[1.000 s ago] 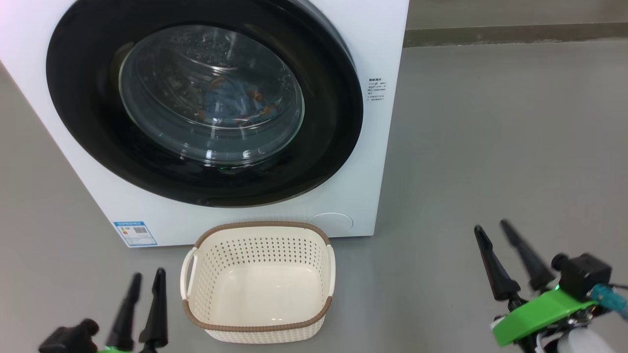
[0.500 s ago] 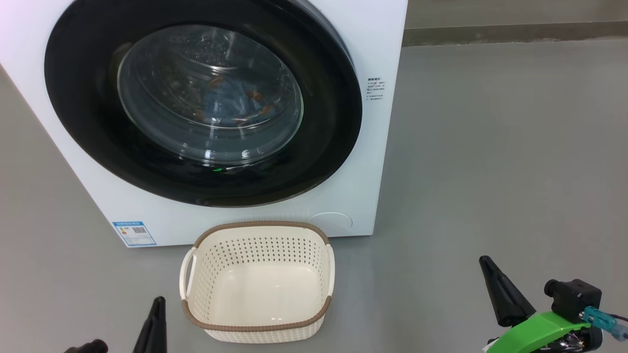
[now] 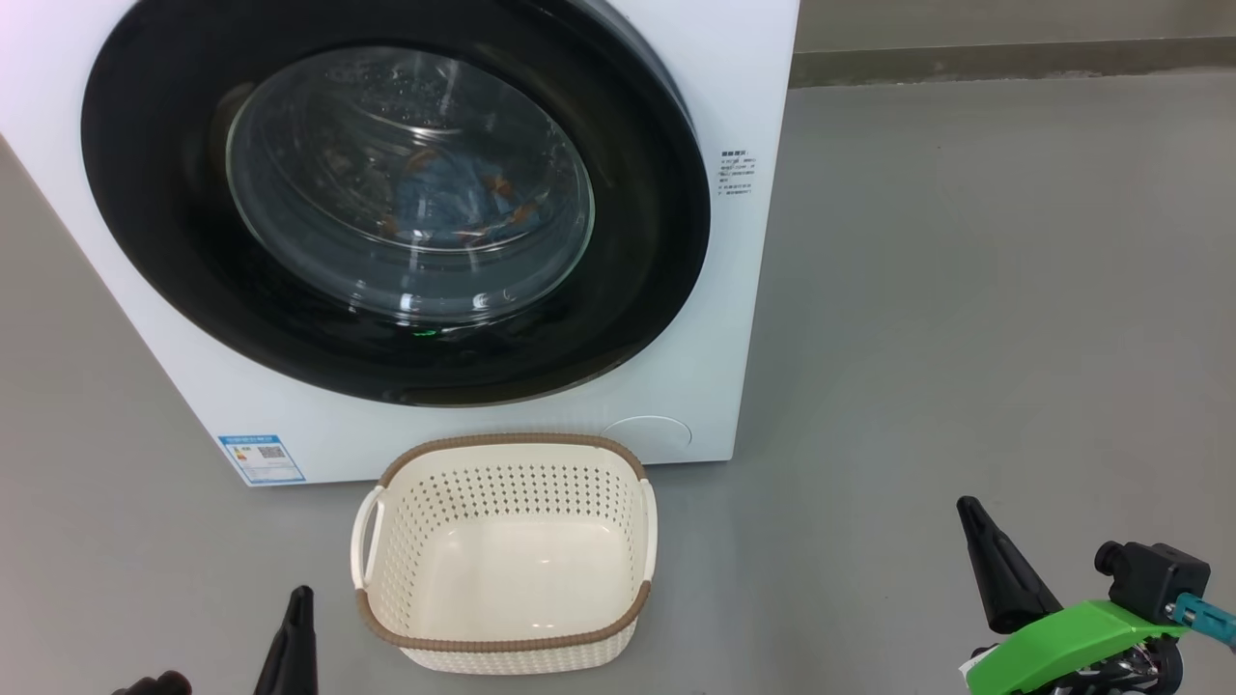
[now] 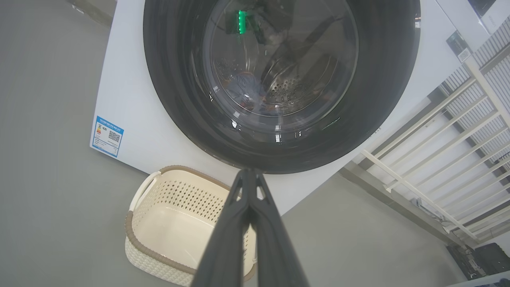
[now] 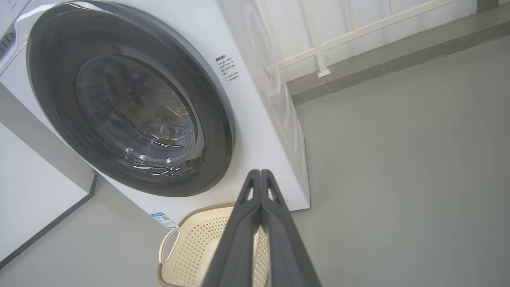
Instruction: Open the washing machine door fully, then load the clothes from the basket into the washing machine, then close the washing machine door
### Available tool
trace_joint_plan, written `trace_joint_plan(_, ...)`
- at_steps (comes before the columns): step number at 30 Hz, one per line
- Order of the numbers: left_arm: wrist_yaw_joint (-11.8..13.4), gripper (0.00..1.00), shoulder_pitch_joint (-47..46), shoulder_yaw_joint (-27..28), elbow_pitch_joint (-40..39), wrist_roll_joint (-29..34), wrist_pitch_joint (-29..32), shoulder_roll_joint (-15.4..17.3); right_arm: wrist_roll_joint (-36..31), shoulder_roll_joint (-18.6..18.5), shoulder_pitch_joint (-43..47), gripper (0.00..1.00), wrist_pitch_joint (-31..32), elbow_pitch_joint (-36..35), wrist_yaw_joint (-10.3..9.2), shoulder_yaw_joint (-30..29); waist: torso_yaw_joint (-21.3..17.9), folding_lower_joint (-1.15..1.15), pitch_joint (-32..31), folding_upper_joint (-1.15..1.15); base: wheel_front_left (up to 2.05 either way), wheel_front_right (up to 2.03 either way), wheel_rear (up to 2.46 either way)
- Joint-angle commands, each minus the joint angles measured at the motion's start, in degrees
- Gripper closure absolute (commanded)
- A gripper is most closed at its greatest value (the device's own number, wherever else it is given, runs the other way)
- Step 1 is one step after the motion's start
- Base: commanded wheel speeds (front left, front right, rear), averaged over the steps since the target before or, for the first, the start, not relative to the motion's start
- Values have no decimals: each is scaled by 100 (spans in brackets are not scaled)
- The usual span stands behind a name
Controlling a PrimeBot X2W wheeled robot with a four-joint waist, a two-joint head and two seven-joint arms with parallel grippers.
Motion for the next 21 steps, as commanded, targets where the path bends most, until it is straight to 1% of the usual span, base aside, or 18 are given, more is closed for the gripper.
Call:
trace_joint_plan(1, 0, 100, -222, 119, -177, -119, 33, 37, 148, -41, -196, 100, 30, -160, -3, -77, -2, 0, 2, 0, 0, 0, 0)
trace_joint_plan(21, 0, 100, -300, 384, -247, -1046, 387, -77, 1243, 146, -227, 100, 379, -213, -6, -414, -32, -1, 34, 0, 0, 0, 0)
